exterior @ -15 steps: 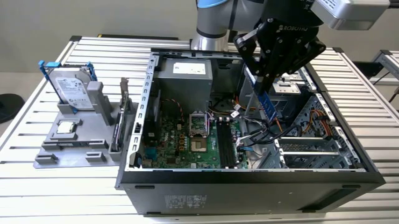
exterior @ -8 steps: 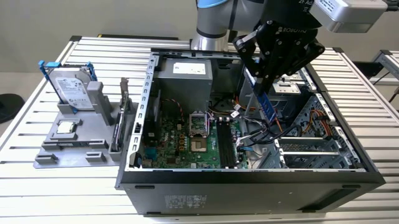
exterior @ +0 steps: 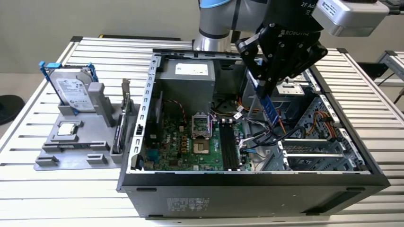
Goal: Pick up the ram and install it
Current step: 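Insert the ram into the slot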
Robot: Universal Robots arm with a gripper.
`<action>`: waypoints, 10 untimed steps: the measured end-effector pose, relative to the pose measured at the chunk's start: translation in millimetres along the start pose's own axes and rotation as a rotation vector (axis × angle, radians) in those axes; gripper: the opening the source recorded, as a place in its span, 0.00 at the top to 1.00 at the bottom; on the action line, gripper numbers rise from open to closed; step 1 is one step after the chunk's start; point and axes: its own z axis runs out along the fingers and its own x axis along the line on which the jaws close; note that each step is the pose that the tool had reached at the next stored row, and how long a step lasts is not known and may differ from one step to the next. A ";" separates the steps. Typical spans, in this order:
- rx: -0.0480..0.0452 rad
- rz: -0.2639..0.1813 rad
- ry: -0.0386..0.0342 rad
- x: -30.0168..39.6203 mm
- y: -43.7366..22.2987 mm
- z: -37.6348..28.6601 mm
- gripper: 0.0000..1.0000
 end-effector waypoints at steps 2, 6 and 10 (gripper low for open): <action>0.0000 0.000 0.0000 0.0 0.0 0.6 1.00; -0.0001 0.000 0.0000 0.0 0.0 1.9 1.00; 0.0000 0.000 0.0000 0.1 -0.1 3.2 1.00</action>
